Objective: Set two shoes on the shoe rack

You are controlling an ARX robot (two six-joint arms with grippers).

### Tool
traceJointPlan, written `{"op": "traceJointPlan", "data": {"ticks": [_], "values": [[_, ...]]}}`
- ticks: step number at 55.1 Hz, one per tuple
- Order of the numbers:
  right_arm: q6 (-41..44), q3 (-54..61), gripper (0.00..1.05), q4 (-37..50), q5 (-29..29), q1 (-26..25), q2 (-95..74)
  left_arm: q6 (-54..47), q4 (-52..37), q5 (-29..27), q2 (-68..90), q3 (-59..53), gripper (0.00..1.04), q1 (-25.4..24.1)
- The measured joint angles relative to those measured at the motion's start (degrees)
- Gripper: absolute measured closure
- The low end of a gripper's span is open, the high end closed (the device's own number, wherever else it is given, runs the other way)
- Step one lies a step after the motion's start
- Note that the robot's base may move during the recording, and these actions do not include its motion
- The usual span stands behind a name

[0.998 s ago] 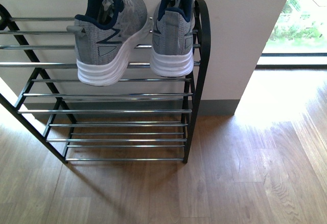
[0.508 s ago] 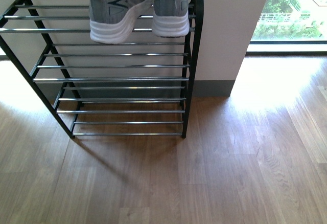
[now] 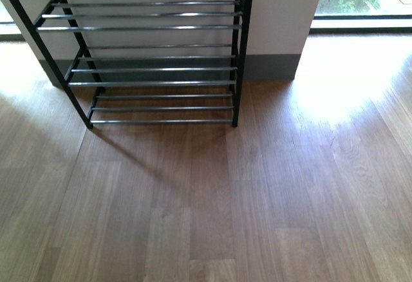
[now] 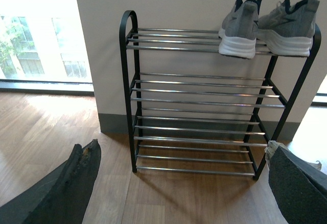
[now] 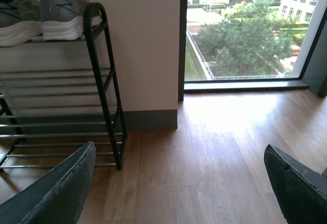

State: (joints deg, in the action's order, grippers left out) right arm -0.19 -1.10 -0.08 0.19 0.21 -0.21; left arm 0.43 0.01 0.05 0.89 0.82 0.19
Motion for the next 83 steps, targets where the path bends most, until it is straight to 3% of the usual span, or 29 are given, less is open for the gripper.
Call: {"op": "traceJointPlan", "data": {"ticks": [83], "values": [[0.0, 0.0, 0.09, 0.0, 0.0, 0.0, 0.0, 0.0, 0.0, 0.0, 0.0, 0.0, 0.09, 0.0]]}}
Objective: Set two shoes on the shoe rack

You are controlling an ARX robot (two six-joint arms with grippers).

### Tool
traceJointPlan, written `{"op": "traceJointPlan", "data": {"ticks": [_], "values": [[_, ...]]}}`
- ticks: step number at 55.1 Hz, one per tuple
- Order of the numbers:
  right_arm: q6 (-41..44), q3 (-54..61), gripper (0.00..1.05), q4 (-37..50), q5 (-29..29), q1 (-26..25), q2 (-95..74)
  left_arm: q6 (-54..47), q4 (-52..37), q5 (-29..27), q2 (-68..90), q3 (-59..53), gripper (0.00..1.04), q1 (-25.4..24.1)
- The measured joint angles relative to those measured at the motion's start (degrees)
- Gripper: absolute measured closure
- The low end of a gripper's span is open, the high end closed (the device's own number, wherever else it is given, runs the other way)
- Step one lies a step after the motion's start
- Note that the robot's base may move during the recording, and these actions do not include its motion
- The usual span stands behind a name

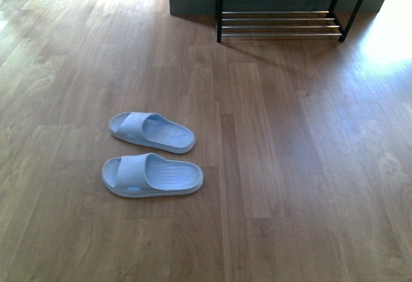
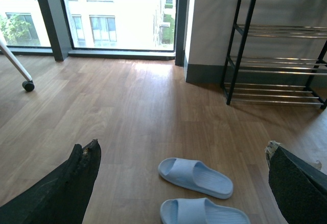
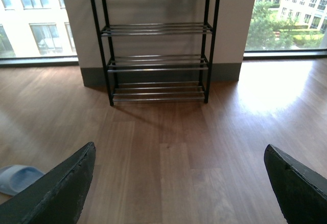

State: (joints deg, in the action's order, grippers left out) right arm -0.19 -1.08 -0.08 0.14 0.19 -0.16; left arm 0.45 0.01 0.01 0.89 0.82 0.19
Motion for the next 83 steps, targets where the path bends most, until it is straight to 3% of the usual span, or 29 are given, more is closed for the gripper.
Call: {"op": "traceJointPlan", "data": {"ticks": [83], "values": [[0.0, 0.0, 0.09, 0.0, -0.2, 0.0, 0.0, 0.0, 0.0, -0.1, 0.0, 0.0, 0.09, 0.0]]}}
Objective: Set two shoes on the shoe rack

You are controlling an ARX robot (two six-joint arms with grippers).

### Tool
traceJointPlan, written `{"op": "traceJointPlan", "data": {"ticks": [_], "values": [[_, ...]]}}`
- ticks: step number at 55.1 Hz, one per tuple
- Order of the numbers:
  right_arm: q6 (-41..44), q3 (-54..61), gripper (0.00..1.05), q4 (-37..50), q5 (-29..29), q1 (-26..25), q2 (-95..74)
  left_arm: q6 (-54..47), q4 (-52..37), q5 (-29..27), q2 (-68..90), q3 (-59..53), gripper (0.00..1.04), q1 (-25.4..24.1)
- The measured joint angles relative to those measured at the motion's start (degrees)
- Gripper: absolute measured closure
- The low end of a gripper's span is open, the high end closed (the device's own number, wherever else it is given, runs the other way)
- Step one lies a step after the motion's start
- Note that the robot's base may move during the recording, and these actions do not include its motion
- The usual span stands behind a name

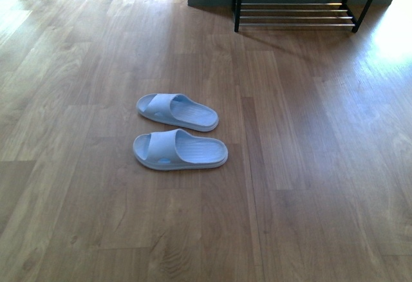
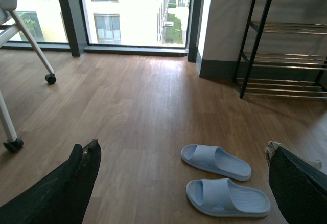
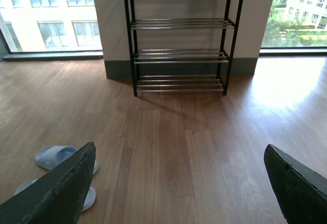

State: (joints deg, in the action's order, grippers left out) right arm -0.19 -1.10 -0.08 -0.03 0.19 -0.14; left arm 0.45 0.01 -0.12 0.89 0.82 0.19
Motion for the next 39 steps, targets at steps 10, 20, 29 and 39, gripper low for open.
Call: {"op": "traceJointPlan", "data": {"ticks": [10, 20, 29, 39], "values": [[0.0, 0.0, 0.09, 0.0, 0.0, 0.0, 0.0, 0.0, 0.0, 0.0, 0.0, 0.0, 0.09, 0.0], [0.0, 0.0, 0.09, 0.0, 0.2, 0.0, 0.0, 0.0, 0.0, 0.2, 0.0, 0.0, 0.09, 0.0], [0.0, 0.0, 0.09, 0.0, 0.2, 0.0, 0.0, 0.0, 0.0, 0.1, 0.0, 0.0, 0.09, 0.0], [0.0, 0.0, 0.09, 0.0, 0.2, 0.0, 0.0, 0.0, 0.0, 0.2, 0.0, 0.0, 0.09, 0.0]]}}
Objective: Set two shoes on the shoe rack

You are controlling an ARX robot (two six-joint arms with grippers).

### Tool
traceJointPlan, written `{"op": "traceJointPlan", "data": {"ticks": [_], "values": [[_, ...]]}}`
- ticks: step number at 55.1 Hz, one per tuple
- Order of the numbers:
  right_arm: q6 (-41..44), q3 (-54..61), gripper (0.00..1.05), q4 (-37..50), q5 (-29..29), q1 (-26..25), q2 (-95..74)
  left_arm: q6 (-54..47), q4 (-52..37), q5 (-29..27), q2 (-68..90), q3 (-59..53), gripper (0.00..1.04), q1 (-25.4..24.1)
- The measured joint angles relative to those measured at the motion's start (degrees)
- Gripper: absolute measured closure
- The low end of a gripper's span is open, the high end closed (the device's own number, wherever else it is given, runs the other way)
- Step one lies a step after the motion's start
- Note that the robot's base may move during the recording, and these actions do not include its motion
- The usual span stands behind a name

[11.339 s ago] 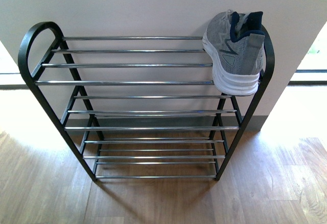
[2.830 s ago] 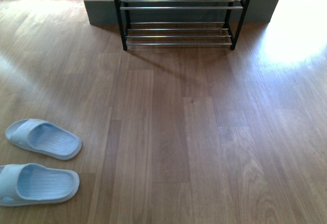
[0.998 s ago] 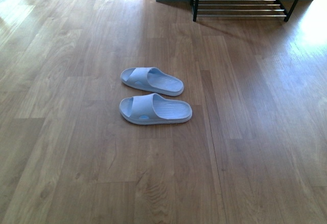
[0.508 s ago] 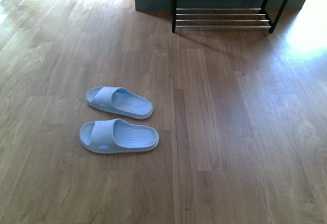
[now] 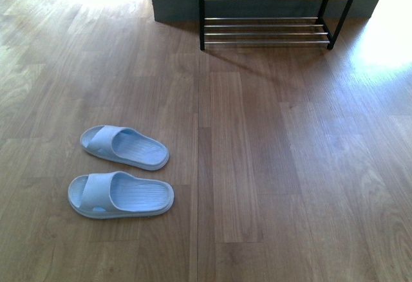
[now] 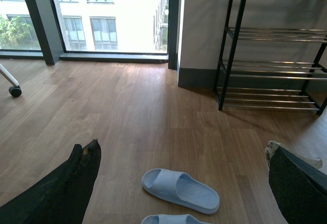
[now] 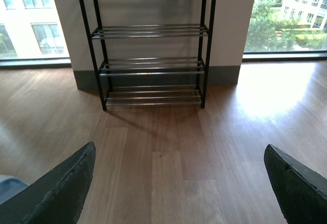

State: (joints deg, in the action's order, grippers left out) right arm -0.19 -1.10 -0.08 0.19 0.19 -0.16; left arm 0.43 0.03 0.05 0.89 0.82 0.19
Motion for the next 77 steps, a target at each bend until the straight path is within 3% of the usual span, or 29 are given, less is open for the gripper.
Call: {"op": "traceJointPlan", "data": {"ticks": [17, 20, 22, 28, 35, 47, 53, 64, 77], "values": [[0.0, 0.0, 0.09, 0.0, -0.2, 0.0, 0.0, 0.1, 0.0, -0.3, 0.0, 0.0, 0.09, 0.0], [0.0, 0.0, 0.09, 0.0, -0.2, 0.0, 0.0, 8.9, 10.6, -10.4, 7.0, 4.5, 0.09, 3.6], [0.0, 0.0, 0.09, 0.0, -0.2, 0.0, 0.0, 20.9, 14.2, -16.7, 19.4, 9.1, 0.09, 6.8], [0.0, 0.0, 0.09, 0.0, -0.2, 0.0, 0.0, 39.8, 4.6, -15.5, 44.0, 13.5, 0.09, 11.7], [0.0, 0.0, 0.09, 0.0, -0.2, 0.0, 0.0, 50.6, -9.0, -11.6, 78.6, 19.4, 0.09, 15.9], [0.0, 0.0, 0.09, 0.0, -0.2, 0.0, 0.0, 52.0, -11.1, -9.4, 110.1, 29.5, 0.09, 17.8], [0.0, 0.0, 0.09, 0.0, -0.2, 0.0, 0.0, 51.9, -10.5, -10.0, 116.5, 33.9, 0.09, 18.2], [0.0, 0.0, 0.09, 0.0, -0.2, 0.0, 0.0, 51.5, -13.0, -5.6, 132.4, 46.4, 0.09, 18.8], [0.0, 0.0, 0.09, 0.0, -0.2, 0.0, 0.0, 51.2, -9.9, -3.7, 144.9, 56.9, 0.09, 20.8]]}}
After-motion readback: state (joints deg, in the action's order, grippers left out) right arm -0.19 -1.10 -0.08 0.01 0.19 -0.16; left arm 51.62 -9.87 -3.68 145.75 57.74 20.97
